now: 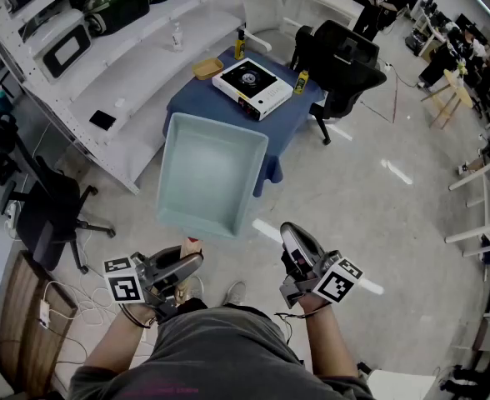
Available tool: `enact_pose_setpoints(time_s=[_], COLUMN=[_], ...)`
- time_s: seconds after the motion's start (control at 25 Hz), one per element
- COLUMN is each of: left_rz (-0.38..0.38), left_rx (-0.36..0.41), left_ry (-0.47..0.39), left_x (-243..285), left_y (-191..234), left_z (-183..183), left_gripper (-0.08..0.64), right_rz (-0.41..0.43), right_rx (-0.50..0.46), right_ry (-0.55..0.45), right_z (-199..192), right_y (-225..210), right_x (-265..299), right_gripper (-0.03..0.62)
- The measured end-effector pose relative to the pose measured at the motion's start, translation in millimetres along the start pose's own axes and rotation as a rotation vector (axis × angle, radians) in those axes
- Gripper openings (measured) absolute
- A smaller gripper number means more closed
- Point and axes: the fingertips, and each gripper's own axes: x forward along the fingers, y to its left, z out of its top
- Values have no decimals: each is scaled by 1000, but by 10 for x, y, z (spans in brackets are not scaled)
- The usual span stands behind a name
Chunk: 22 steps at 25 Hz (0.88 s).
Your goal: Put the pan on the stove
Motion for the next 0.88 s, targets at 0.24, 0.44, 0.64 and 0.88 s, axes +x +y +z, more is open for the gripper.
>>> enact_pose_setpoints(time_s=[0.24, 0.44, 0.64, 0.88], left_rz=[6, 19, 31, 35], left_rx=[-7, -9, -16, -29], left_ry=[2, 0, -10, -34], left_x=[88, 154, 243, 346], left_y=[35, 44, 51, 79], left_z=[-22, -66, -111, -108], left_gripper=[112, 112, 113, 114], right_rz=[7, -8, -26, -25], right_rx=[3, -18, -1, 2], right_ry=[6, 27, 20, 23], right_z=[27, 58, 145, 230], right_y=[-54, -134, -276, -395], right_x=[38, 18, -81, -175], right_gripper=[2, 2, 3, 3])
